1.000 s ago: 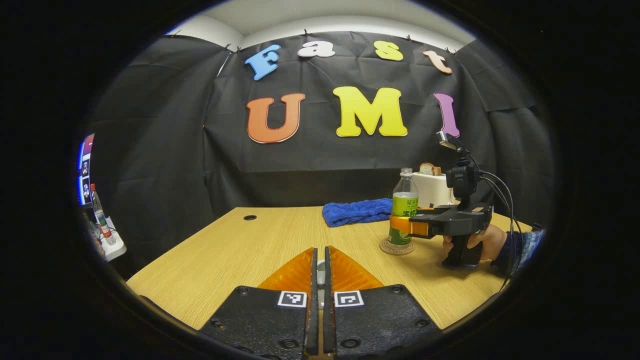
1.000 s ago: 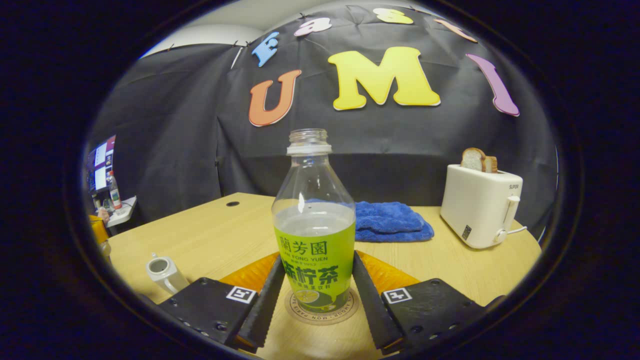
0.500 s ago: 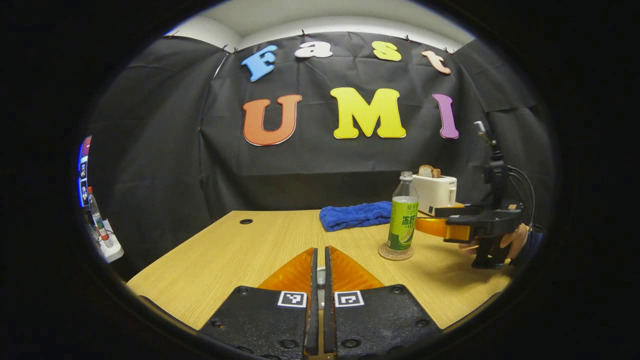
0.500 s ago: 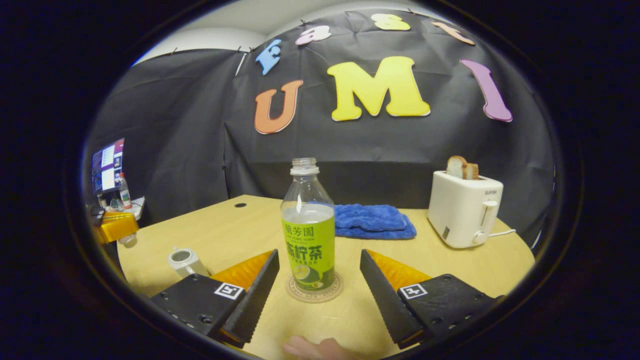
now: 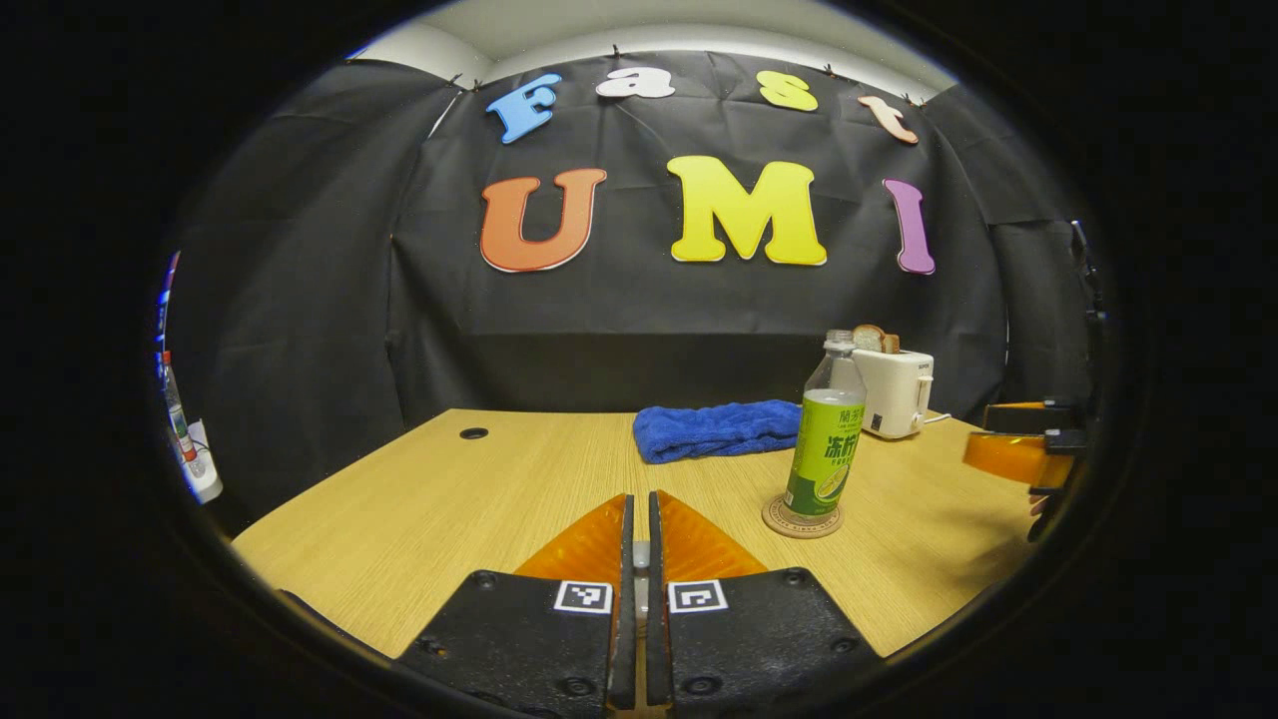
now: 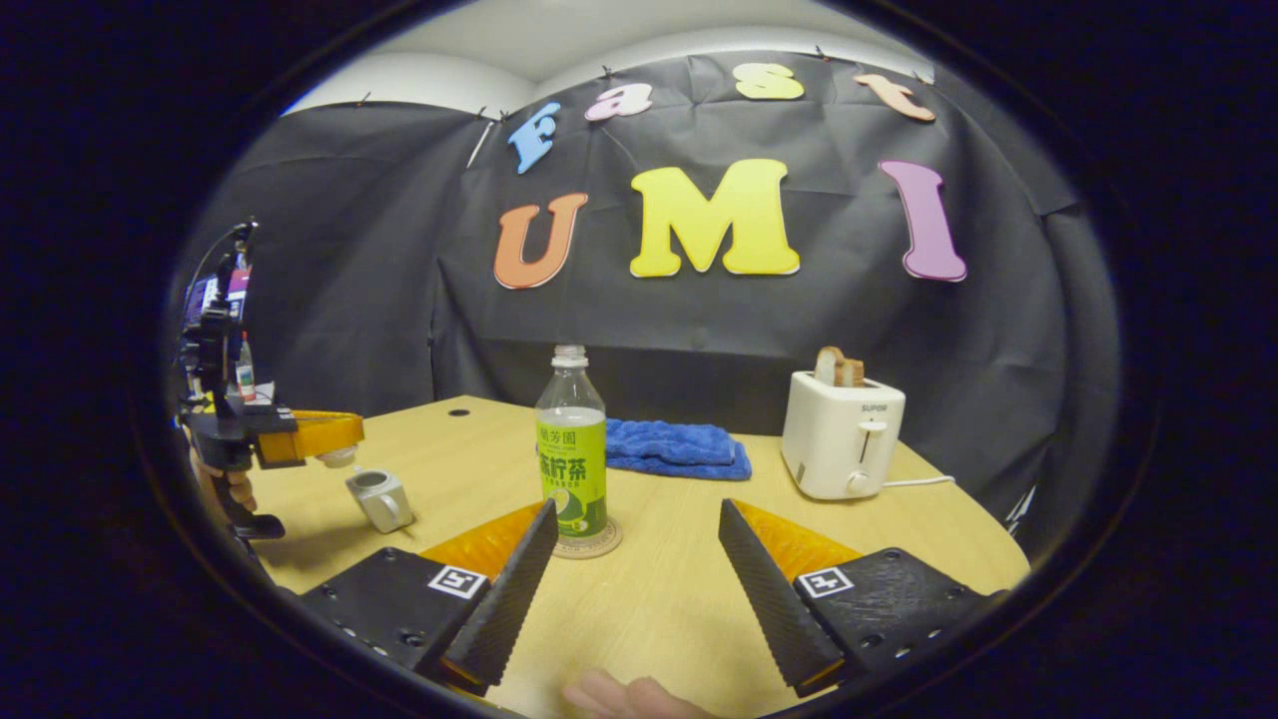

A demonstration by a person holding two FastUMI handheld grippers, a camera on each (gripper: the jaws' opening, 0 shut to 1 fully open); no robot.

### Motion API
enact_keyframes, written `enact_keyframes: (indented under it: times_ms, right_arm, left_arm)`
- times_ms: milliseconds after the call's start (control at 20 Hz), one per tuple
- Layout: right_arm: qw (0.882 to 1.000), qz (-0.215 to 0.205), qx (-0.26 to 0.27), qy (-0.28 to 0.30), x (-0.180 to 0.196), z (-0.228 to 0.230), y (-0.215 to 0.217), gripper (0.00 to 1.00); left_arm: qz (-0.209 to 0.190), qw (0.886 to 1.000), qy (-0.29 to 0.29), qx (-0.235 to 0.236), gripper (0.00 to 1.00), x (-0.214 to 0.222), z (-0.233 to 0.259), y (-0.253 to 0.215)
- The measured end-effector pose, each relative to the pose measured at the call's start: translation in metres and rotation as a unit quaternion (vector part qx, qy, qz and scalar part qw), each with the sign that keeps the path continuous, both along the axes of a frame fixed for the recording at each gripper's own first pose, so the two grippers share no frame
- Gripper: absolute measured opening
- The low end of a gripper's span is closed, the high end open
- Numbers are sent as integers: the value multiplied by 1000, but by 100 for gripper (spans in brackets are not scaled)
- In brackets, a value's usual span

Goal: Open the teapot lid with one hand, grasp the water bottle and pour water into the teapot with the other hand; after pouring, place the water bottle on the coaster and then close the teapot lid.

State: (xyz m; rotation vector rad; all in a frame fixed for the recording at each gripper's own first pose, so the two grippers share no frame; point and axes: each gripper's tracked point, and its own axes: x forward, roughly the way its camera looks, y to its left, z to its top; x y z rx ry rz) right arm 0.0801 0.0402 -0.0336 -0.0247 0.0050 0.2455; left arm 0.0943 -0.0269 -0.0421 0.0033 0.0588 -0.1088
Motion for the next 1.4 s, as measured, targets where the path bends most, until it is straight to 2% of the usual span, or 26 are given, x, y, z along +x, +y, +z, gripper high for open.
enact_keyframes:
  times_ms: [200,350,600,1400]
  right_arm:
    - [1000,2,10,-14,-19,6,-8,97]
    - [1000,1,16,-15,-28,6,-12,97]
    - [1000,0,18,-14,-38,1,-17,97]
    - [999,-2,43,-4,-46,-16,-37,97]
  left_arm:
    - [7,1000,26,-3,7,8,-25,2]
    - [19,1000,9,22,8,12,-23,3]
    - [30,999,14,29,10,16,-24,6]
    - [33,999,22,20,12,16,-24,9]
